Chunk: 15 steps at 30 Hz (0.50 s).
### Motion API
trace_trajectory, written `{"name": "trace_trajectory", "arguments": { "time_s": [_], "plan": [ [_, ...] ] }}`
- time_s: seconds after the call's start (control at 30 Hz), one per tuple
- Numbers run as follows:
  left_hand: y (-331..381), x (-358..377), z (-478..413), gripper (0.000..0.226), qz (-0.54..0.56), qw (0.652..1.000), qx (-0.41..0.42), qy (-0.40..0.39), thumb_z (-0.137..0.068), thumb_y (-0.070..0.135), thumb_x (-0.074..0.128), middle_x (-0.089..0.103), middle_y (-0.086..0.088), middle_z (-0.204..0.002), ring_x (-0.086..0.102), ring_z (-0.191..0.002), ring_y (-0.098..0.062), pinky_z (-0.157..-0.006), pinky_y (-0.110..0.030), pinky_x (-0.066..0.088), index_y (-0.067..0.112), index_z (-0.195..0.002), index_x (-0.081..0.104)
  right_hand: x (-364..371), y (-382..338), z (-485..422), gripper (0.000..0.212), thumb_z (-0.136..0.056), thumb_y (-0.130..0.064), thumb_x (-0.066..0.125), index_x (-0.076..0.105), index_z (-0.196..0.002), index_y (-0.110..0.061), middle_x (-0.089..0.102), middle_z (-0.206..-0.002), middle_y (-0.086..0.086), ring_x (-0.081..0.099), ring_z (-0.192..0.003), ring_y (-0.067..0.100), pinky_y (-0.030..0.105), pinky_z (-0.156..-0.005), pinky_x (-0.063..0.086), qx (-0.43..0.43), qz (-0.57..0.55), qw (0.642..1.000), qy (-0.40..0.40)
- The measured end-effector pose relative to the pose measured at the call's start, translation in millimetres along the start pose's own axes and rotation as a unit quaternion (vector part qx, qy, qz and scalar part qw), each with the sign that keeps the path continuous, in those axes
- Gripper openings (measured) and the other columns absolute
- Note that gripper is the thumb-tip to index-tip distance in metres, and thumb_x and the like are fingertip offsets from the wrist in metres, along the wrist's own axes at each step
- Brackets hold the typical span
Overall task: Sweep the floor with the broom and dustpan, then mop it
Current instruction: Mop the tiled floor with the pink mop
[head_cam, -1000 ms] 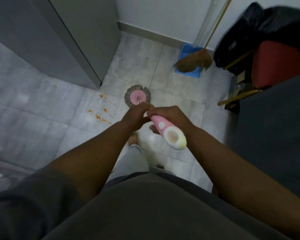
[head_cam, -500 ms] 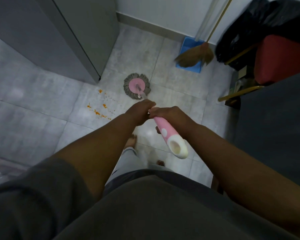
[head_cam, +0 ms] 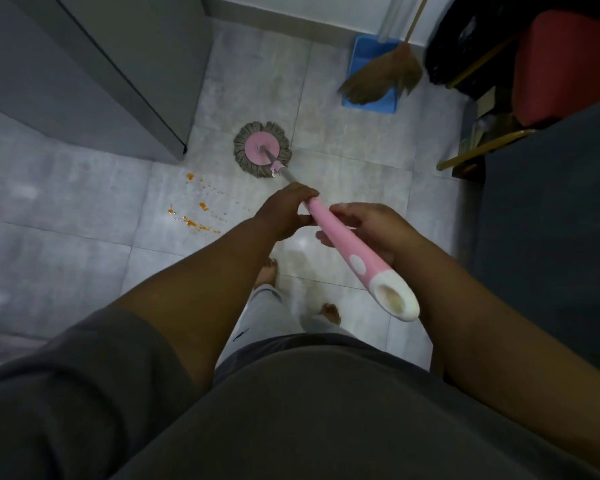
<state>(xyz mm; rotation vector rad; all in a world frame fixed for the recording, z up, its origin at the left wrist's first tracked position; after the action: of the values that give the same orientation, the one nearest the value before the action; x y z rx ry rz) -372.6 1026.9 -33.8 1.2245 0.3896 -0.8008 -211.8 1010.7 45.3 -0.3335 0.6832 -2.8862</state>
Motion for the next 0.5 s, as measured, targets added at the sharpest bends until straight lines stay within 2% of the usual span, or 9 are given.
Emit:
{"name": "trace_trajectory", "arguments": {
  "time_s": [0.03, 0.1, 0.2, 0.27, 0.4, 0.5],
  "plan": [
    [0.8, 5.1, -0.6, 0.055, 0.001, 1.0, -0.003, -0.002, -0.081, 0.02, 0.08, 0.059, -0.008, -0.133, 0.055, -0.121, -0.023, -0.106, -0.031, 0.041, 0.011, -0.131, 0.06, 0.2, 6.4, 3.0, 0.027, -0.095, -0.012, 0.06, 0.06, -0.119, 0.0, 0.063, -0.122, 0.023, 0.071, -0.096, 0.038, 0.044, -0.08, 0.059, 0.025, -0.046, 0.998, -0.022],
    [3.6, 13.7, -2.1, 0.055, -0.003, 1.0, -0.009, -0.007, -0.081, 0.022, 0.081, 0.058, -0.007, -0.133, 0.056, -0.12, -0.022, -0.104, -0.031, 0.043, 0.012, -0.131, 0.06, -1.0, 15.4, 7.1, 0.032, -0.094, -0.009, 0.059, 0.054, -0.126, -0.004, 0.061, -0.124, 0.024, 0.07, -0.097, 0.04, 0.041, -0.077, 0.061, 0.048, -0.084, 0.994, -0.049],
    [10.6, 23.8, -8.3, 0.059, -0.012, 0.999, -0.021, -0.026, -0.08, 0.023, 0.081, 0.057, -0.007, -0.137, 0.054, -0.124, -0.023, -0.106, -0.031, 0.041, 0.013, -0.134, 0.059, -12.5, 24.6, 8.9, 0.041, -0.093, -0.008, 0.058, 0.05, -0.133, -0.01, 0.062, -0.12, 0.023, 0.072, -0.086, 0.031, 0.033, -0.063, 0.061, 0.063, -0.098, 0.991, -0.059],
    [16.1, 34.4, -12.6, 0.06, -0.015, 0.997, -0.035, -0.063, -0.083, 0.019, 0.078, 0.053, -0.008, -0.142, 0.049, -0.13, -0.023, -0.11, -0.031, 0.038, 0.014, -0.138, 0.056, -24.9, 30.8, 10.8, 0.043, -0.093, -0.007, 0.055, 0.05, -0.135, -0.01, 0.061, -0.115, 0.023, 0.066, -0.074, 0.024, 0.031, -0.058, 0.057, 0.079, -0.112, 0.989, -0.048],
    [28.2, 58.7, -13.6, 0.057, -0.004, 0.99, -0.06, -0.125, -0.091, 0.009, 0.067, 0.044, -0.005, -0.151, 0.042, -0.138, -0.022, -0.112, -0.029, 0.033, 0.019, -0.145, 0.049, -61.0, 44.2, 18.3, 0.042, -0.093, -0.007, 0.053, 0.05, -0.134, -0.014, 0.061, -0.117, 0.022, 0.059, -0.07, 0.021, 0.03, -0.059, 0.054, 0.086, -0.121, 0.988, -0.038],
    [45.3, 76.4, -10.7, 0.049, 0.003, 0.989, -0.052, -0.138, -0.096, 0.007, 0.058, 0.046, -0.006, -0.15, 0.043, -0.137, -0.021, -0.11, -0.025, 0.032, 0.019, -0.143, 0.051, -89.1, 57.1, 26.2, 0.046, -0.092, -0.008, 0.056, 0.049, -0.137, -0.018, 0.062, -0.119, 0.022, 0.06, -0.071, 0.021, 0.03, -0.063, 0.054, 0.09, -0.111, 0.989, -0.043]
  ]
}}
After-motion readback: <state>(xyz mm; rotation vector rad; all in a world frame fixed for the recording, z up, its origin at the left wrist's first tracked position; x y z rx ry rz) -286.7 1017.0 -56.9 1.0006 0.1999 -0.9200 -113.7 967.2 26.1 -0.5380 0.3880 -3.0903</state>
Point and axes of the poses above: each hand's wrist, its own z-axis away from the middle knuckle, its own x-axis out of the palm, y = z × x, the point moved 6 cm from there along -z, towards the middle knuckle
